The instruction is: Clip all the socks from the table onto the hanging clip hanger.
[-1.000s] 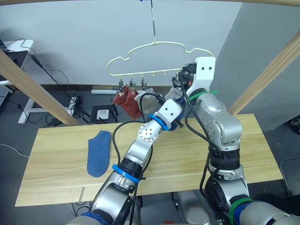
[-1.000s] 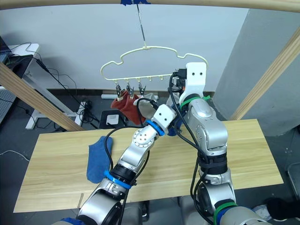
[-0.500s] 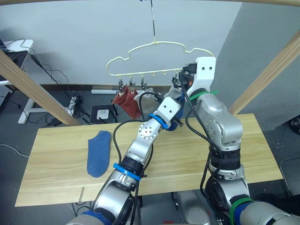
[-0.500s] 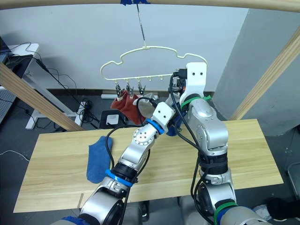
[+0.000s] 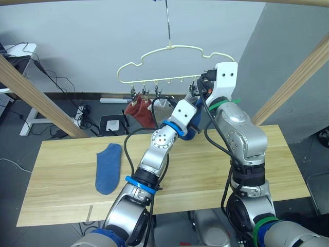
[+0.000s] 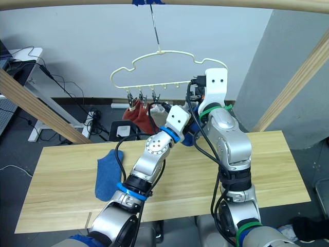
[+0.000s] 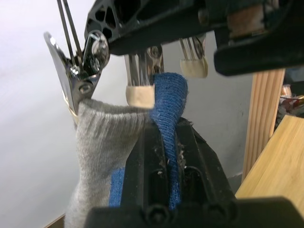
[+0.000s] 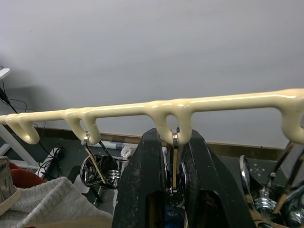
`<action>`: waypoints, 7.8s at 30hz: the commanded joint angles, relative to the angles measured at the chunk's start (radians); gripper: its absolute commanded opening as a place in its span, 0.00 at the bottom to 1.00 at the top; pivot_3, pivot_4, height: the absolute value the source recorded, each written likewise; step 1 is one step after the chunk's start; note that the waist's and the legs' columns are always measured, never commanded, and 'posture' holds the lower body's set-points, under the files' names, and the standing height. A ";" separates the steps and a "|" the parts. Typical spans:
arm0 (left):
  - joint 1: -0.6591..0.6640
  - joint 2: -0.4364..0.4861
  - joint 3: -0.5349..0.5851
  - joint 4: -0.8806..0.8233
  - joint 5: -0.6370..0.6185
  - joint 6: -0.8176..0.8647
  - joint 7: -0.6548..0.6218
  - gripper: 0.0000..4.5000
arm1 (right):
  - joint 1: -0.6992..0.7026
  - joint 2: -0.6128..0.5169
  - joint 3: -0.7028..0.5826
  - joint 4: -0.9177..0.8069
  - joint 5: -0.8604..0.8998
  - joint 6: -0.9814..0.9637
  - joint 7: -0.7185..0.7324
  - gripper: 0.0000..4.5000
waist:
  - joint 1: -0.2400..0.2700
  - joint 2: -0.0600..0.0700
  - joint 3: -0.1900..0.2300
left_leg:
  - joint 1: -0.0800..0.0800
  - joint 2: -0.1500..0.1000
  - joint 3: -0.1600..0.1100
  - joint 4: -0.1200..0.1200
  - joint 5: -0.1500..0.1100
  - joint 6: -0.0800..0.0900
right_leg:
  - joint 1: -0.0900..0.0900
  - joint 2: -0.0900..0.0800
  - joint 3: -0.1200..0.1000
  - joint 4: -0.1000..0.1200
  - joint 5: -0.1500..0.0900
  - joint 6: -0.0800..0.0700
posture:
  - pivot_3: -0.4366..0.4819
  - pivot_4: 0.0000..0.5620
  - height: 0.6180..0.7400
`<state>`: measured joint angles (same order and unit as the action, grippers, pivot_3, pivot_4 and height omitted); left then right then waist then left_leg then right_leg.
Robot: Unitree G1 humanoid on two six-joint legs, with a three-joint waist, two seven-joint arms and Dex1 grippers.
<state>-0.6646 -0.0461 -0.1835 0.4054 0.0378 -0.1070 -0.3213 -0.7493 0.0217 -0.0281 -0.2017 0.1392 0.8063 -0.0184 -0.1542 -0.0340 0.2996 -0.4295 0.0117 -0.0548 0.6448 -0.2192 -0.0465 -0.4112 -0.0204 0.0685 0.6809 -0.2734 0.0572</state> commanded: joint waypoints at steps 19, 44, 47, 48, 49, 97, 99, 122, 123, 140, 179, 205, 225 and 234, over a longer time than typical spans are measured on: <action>-0.008 -0.024 0.008 -0.034 -0.020 0.029 -0.019 0.30 | 0.018 0.026 -0.015 -0.117 0.062 0.039 0.016 0.50 | -0.001 0.000 0.000 | 0.000 0.000 0.000 0.000 0.000 0.000 | 0.000 0.000 0.000 0.000 0.000 0.000 | 0.21 0.49 1.00; 0.173 0.151 -0.002 -0.452 -0.212 0.247 -0.327 0.54 | 0.258 -0.212 -0.072 -0.590 0.227 0.162 0.168 0.50 | -0.001 0.000 0.000 | 0.000 0.000 -0.001 0.000 0.000 0.000 | 0.000 0.001 0.000 0.000 0.000 0.000 | 0.21 0.49 1.00; 0.192 0.208 0.023 -0.526 -0.249 0.295 -0.353 0.54 | 0.279 -0.222 -0.084 -0.597 0.229 0.134 0.160 0.50 | -0.004 0.000 0.000 | 0.000 0.000 -0.001 0.000 0.000 0.000 | 0.000 0.002 0.000 0.000 0.000 0.000 | 0.22 0.49 1.00; 0.197 0.229 0.034 -0.551 -0.265 0.314 -0.362 0.54 | 0.286 -0.233 -0.082 -0.594 0.220 0.126 0.158 0.50 | -0.005 0.000 0.000 | 0.000 0.001 -0.001 0.000 0.000 0.000 | 0.000 0.002 0.000 0.000 0.000 0.000 | 0.22 0.48 1.00; 0.201 0.251 0.043 -0.576 -0.285 0.339 -0.373 0.54 | 0.292 -0.241 -0.080 -0.588 0.212 0.117 0.155 0.50 | -0.005 0.000 0.000 | 0.000 0.001 -0.001 0.000 0.000 0.000 | 0.000 0.002 0.000 0.000 0.000 0.000 | 0.22 0.48 1.00; 0.086 0.435 0.110 -0.688 -0.433 0.500 -0.432 0.54 | 0.120 -0.094 -0.063 -0.139 0.002 -0.021 -0.022 0.50 | 0.014 0.000 0.000 | 0.000 0.001 -0.001 0.000 0.000 0.000 | 0.000 0.000 0.000 0.000 0.000 0.000 | 0.28 0.46 1.00; 0.085 0.435 0.109 -0.689 -0.433 0.500 -0.432 0.54 | 0.108 -0.080 -0.071 -0.130 0.006 -0.017 -0.022 0.50 | 0.015 0.000 0.000 | 0.000 0.002 -0.001 0.000 0.000 0.000 | 0.000 0.000 0.000 0.000 0.000 0.000 | 0.28 0.46 1.00; 0.083 0.430 0.102 -0.670 -0.427 0.485 -0.442 0.54 | 0.132 -0.025 -0.034 -0.252 -0.013 0.056 -0.067 0.50 | 0.015 0.000 0.000 | 0.000 0.002 -0.001 0.000 0.000 0.000 | 0.000 0.000 0.000 0.001 0.000 0.000 | 0.27 0.46 1.00; 0.083 0.430 0.101 -0.668 -0.426 0.483 -0.442 0.54 | 0.136 -0.021 -0.031 -0.260 -0.014 0.062 -0.070 0.50 | 0.015 0.000 0.000 | 0.000 0.002 -0.001 0.000 0.000 0.000 | 0.000 0.000 0.000 0.001 0.000 0.000 | 0.27 0.45 1.00; 0.080 0.435 0.096 -0.651 -0.421 0.466 -0.448 0.54 | 0.111 -0.008 -0.033 -0.171 -0.003 0.018 -0.063 0.50 | 0.014 0.000 0.000 | 0.000 0.002 -0.001 0.000 0.000 0.000 | 0.000 0.000 0.000 0.001 0.000 0.000 | 0.27 0.45 1.00; 0.104 0.439 0.094 -0.675 -0.410 0.473 -0.453 0.54 | 0.119 0.027 -0.005 -0.133 -0.044 -0.056 -0.093 0.50 | 0.014 0.001 0.000 | 0.000 0.002 -0.001 0.001 0.000 0.000 | 0.000 0.000 0.000 0.002 0.000 0.000 | 0.28 0.44 1.00; 0.108 0.447 0.093 -0.682 -0.409 0.479 -0.446 0.55 | 0.078 0.022 -0.007 -0.030 -0.023 -0.114 -0.031 0.39 | 0.015 0.001 0.000 | 0.000 0.002 -0.001 0.001 0.000 0.000 | 0.000 0.000 0.000 0.002 0.000 0.000 | 0.30 0.44 1.00; 0.114 0.452 0.091 -0.692 -0.413 0.488 -0.436 0.55 | 0.040 -0.016 0.005 0.041 -0.043 -0.182 -0.005 0.39 | 0.015 0.001 0.000 | 0.000 0.002 -0.001 0.001 0.000 0.000 | 0.000 0.000 0.000 0.002 0.000 0.000 | 0.30 0.44 1.00; 0.117 0.449 0.087 -0.690 -0.411 0.486 -0.434 0.55 | 0.038 -0.015 0.005 0.041 -0.041 -0.184 -0.007 0.39 | 0.015 0.001 0.000 | 0.000 0.002 -0.001 0.001 0.000 0.000 | 0.000 0.000 0.000 0.002 0.000 0.000 | 0.30 0.44 1.00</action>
<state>-0.5501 0.3995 -0.0953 -0.2390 -0.3721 0.3859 -0.7555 -0.6896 0.0071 -0.0247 -0.1230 0.1000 0.6432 -0.0238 -0.1392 -0.0334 0.2992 -0.4295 0.0134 -0.0559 0.6458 -0.2190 -0.0467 -0.4117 -0.0207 0.0682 0.6828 -0.2731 0.0567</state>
